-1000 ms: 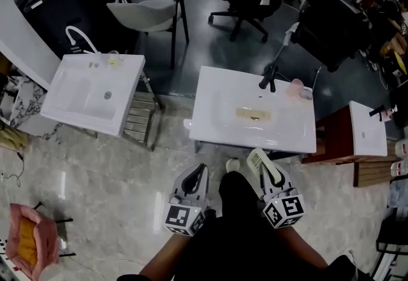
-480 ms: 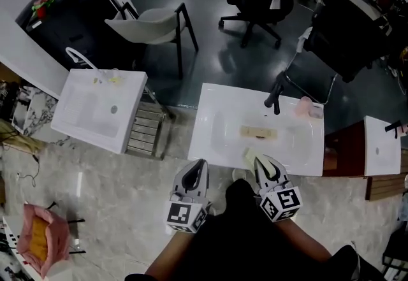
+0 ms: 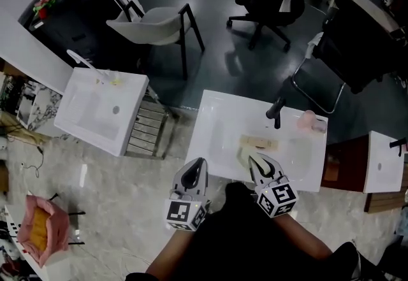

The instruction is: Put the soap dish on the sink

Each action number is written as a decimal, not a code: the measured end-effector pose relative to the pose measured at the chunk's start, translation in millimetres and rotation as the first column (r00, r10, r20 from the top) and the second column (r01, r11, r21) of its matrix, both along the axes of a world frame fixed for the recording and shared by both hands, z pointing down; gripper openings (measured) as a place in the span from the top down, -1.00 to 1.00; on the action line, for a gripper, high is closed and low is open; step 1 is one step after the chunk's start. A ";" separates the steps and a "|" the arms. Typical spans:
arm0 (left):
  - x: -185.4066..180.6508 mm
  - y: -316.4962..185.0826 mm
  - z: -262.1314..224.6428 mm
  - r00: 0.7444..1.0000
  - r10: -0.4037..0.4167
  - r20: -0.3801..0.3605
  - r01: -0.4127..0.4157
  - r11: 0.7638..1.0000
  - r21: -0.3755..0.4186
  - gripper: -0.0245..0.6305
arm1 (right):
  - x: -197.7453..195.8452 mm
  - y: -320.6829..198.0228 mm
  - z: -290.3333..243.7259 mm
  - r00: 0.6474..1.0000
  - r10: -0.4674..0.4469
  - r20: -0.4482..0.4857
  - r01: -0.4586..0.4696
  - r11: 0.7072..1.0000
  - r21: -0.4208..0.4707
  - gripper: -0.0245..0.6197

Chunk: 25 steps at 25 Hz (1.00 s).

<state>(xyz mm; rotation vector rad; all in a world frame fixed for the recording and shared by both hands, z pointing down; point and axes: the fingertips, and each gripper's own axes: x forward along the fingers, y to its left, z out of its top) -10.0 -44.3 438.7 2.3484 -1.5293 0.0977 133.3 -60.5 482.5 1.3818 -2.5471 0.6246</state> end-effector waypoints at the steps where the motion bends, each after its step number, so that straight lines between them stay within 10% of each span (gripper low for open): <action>1: 2.8 -1.9 1.3 1.000 -0.005 0.002 0.006 1.000 -0.003 0.85 | 0.9 -2.7 3.0 1.000 -0.013 -0.002 0.013 1.000 -0.005 0.90; 25: 23.1 -40.9 32.7 0.986 -0.158 0.047 0.161 0.985 -0.068 0.85 | -31.0 -98.4 106.8 0.964 -0.226 0.138 0.256 0.929 -0.268 0.90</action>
